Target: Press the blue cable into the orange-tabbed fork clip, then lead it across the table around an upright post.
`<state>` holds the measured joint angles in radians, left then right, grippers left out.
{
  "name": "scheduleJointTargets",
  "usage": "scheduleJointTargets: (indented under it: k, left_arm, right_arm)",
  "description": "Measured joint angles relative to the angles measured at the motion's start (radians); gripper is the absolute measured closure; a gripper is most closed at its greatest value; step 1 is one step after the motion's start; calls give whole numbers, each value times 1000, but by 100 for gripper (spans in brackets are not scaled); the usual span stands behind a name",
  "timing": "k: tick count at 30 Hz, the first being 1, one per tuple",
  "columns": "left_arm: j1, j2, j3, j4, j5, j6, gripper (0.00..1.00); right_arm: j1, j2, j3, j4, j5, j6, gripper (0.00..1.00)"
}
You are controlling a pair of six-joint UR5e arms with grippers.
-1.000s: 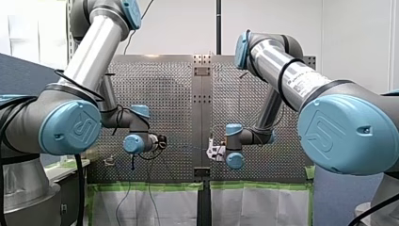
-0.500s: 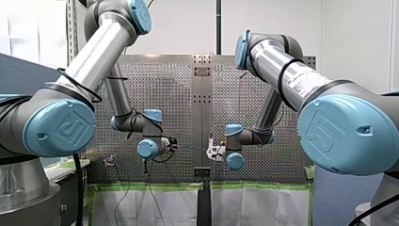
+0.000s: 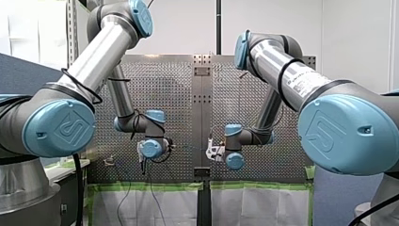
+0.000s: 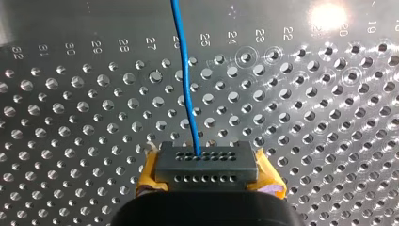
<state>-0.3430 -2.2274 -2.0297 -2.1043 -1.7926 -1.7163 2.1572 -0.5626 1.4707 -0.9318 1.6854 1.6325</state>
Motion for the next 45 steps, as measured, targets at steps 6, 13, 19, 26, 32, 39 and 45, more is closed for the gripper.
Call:
scheduleJointTargets:
  k: [6,13,19,26,32,39,45]
  left_arm:
    - [-2,-12,28,-24,-8,1,0]
    - [-8,-57,78,-70,-37,12,0]
    - [-1,-61,133,-101,-51,5,0]
    - [-4,-84,167,-118,-52,5,0]
    - [-5,-127,188,-121,-61,1,0]
    - [-2,-135,219,-133,-91,-5,0]
    - [-5,-136,242,-148,-92,-9,0]
  right_arm:
    - [2,0,0,0,-1,0,100]
    - [3,2,0,0,-1,0,100]
    - [6,5,0,-1,-2,0,100]
    - [8,7,0,-2,-1,0,100]
    - [9,9,0,-2,-5,0,100]
    - [12,10,0,-1,-7,-2,100]
    - [13,11,0,-2,-7,-3,100]
